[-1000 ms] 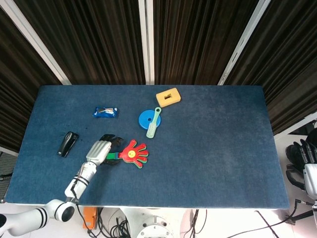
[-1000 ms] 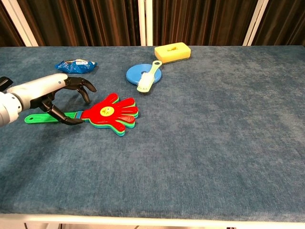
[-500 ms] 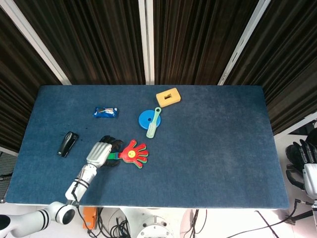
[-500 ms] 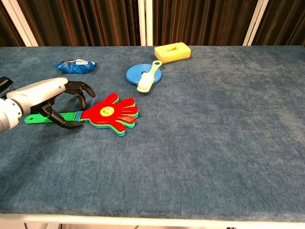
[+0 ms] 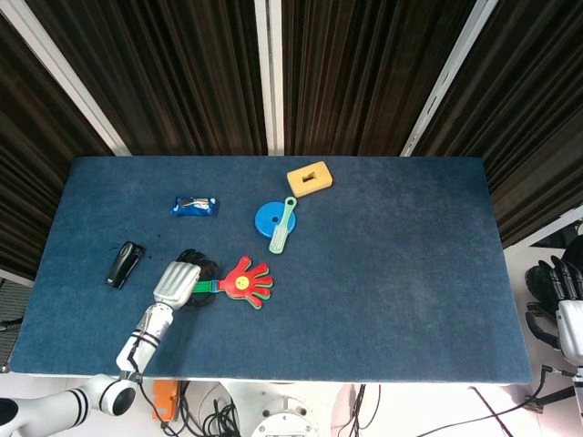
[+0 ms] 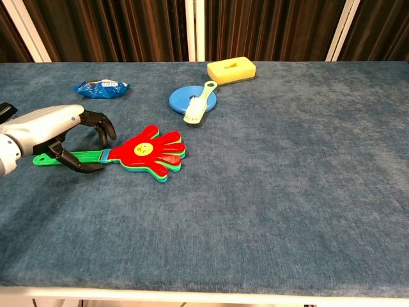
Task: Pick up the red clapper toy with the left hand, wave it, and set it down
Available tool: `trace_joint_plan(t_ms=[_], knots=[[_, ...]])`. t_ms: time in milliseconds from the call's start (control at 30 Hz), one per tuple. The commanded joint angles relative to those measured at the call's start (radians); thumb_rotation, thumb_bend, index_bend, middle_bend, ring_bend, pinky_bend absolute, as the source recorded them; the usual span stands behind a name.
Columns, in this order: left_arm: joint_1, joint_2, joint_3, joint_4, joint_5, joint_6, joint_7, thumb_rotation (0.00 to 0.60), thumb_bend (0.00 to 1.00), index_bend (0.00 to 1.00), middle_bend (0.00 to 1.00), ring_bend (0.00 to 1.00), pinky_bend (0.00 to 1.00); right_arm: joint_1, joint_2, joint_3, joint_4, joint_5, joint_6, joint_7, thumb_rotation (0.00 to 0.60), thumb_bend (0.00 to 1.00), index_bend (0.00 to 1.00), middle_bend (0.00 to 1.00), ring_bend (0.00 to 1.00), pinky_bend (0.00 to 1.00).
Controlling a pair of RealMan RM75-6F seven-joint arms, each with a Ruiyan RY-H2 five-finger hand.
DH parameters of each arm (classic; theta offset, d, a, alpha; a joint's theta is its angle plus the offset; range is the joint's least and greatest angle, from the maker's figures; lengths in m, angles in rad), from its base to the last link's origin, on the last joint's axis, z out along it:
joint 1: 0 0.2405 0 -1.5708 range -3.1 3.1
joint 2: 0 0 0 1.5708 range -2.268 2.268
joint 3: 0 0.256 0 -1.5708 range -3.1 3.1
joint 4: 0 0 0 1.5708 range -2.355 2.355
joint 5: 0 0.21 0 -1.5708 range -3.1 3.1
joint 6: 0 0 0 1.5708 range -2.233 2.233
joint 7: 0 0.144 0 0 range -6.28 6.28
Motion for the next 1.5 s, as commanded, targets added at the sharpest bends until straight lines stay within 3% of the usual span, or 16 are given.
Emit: trace_joint_plan(t_ms=[33, 533, 867, 1033, 1100, 1300, 1500], knots=[[0.001, 0.009, 0.002, -0.010, -0.011, -0.011, 0.017, 0.600, 0.19, 0.38, 0.33, 0.15, 0.14, 0.001, 0.000, 0.001, -0.002, -0.001, 0.000, -0.001, 0.600, 0.25, 0.00, 0.00, 0.00, 0.00], [-0.013, 0.016, 0.001, -0.051, -0.053, -0.063, 0.066, 0.600, 0.19, 0.43, 0.26, 0.11, 0.13, 0.000, -0.001, 0.000, -0.001, 0.002, -0.003, -0.001, 0.600, 0.26, 0.00, 0.00, 0.00, 0.00], [-0.015, 0.016, -0.010, -0.070, -0.083, -0.070, 0.075, 0.600, 0.23, 0.60, 0.26, 0.11, 0.13, 0.001, -0.005, 0.001, 0.007, 0.005, -0.007, 0.007, 0.600, 0.26, 0.00, 0.00, 0.00, 0.00], [-0.005, 0.019, -0.024, -0.096, -0.083, -0.037, 0.061, 0.600, 0.26, 0.63, 0.28, 0.11, 0.15, 0.002, -0.005, 0.000, 0.009, 0.005, -0.009, 0.009, 0.600, 0.26, 0.00, 0.00, 0.00, 0.00], [0.002, 0.022, -0.038, -0.112, -0.075, -0.007, 0.043, 0.600, 0.27, 0.63, 0.29, 0.12, 0.18, 0.002, -0.005, 0.000, 0.008, 0.004, -0.008, 0.008, 0.600, 0.26, 0.00, 0.00, 0.00, 0.00], [0.029, 0.014, -0.082, -0.133, -0.044, 0.106, -0.031, 0.600, 0.30, 0.65, 0.41, 0.27, 0.45, 0.002, -0.005, -0.001, 0.007, 0.004, -0.010, 0.007, 0.600, 0.26, 0.00, 0.00, 0.00, 0.00], [0.042, 0.009, -0.101, -0.131, -0.034, 0.150, -0.090, 0.600, 0.32, 0.64, 0.52, 0.45, 0.69, 0.002, -0.003, -0.002, 0.006, 0.001, -0.010, 0.008, 0.600, 0.26, 0.00, 0.00, 0.00, 0.00]])
